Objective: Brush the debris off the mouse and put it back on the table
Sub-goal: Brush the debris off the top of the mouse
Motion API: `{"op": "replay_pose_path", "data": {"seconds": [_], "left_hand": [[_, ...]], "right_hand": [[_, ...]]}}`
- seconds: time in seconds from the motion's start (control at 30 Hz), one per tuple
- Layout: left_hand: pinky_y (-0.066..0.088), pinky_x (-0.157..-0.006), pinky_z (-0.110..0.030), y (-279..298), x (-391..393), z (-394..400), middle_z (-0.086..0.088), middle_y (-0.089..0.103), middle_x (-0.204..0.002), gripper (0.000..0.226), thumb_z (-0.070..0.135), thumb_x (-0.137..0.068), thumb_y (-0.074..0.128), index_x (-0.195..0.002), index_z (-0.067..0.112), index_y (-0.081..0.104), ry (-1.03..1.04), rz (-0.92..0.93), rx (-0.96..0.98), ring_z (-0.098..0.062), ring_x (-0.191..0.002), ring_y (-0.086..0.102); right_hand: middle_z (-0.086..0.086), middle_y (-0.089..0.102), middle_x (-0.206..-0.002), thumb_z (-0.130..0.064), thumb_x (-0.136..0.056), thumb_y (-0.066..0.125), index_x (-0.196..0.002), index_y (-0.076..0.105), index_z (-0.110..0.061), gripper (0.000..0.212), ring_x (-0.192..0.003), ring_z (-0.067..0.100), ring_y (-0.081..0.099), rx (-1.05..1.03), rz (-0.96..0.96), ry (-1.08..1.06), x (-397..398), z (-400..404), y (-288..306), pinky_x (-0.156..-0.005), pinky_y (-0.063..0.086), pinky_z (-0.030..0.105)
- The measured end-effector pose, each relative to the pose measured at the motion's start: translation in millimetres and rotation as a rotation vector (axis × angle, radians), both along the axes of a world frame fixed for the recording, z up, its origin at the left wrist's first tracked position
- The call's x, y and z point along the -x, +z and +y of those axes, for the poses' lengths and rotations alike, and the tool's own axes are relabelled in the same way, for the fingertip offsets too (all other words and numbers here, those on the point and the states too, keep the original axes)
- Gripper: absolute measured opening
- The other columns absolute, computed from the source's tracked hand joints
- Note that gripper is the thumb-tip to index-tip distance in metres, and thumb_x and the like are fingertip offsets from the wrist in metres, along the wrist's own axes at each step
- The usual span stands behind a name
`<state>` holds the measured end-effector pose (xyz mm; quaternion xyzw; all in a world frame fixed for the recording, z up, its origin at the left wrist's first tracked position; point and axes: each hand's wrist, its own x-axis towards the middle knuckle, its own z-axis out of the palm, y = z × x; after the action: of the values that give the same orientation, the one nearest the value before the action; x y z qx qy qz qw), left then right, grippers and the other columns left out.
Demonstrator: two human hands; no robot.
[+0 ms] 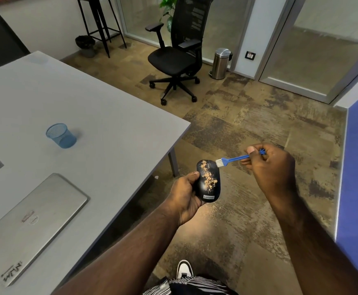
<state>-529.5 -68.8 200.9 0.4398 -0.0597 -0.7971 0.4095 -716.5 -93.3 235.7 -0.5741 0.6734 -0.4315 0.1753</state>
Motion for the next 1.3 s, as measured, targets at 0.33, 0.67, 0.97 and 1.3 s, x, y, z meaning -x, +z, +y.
{"op": "replay_pose_path", "data": {"seconds": [0.33,0.67,0.97,1.3], "left_hand": [[0.047,-0.096,-0.050,1.6,0.4,-1.8,-0.024,0.060,-0.127,0.037,0.016,-0.102,0.034,-0.127,-0.001,0.054,0.002,-0.014,-0.005,-0.040,-0.122,0.055],[0.042,-0.106,-0.051,2.4,0.9,-2.8,-0.025,0.056,-0.135,0.038,0.017,-0.102,0.032,-0.127,-0.001,0.053,-0.004,-0.014,0.007,-0.040,-0.129,0.050],[0.047,-0.097,-0.048,2.8,0.8,-1.9,-0.024,0.059,-0.127,0.038,0.018,-0.102,0.031,-0.127,-0.001,0.054,-0.006,0.001,0.017,-0.038,-0.122,0.053],[0.052,-0.086,-0.044,6.0,-0.3,-0.8,-0.018,0.069,-0.107,0.035,0.018,-0.102,0.032,-0.117,0.001,0.059,0.025,0.009,-0.005,-0.030,-0.097,0.065]], "right_hand": [[-0.014,0.070,-0.069,-0.020,-0.094,0.064,-0.094,0.073,-0.017,0.009,-0.064,0.011,0.073,0.000,-0.019,0.044,1.6,5.9,-2.6,-0.061,0.063,0.045],[-0.011,0.071,-0.070,-0.019,-0.094,0.065,-0.093,0.073,-0.015,0.010,-0.064,0.014,0.073,0.005,-0.008,0.050,2.5,9.3,-1.3,-0.060,0.062,0.046],[-0.009,0.071,-0.070,-0.020,-0.095,0.064,-0.092,0.072,-0.015,0.010,-0.065,0.014,0.073,-0.010,-0.017,0.030,2.7,10.6,-0.3,-0.061,0.063,0.040],[-0.008,0.072,-0.068,-0.025,-0.094,0.064,-0.090,0.072,-0.018,0.011,-0.062,0.017,0.073,-0.036,-0.045,0.054,1.8,9.8,-3.2,-0.060,0.062,0.047]]}}
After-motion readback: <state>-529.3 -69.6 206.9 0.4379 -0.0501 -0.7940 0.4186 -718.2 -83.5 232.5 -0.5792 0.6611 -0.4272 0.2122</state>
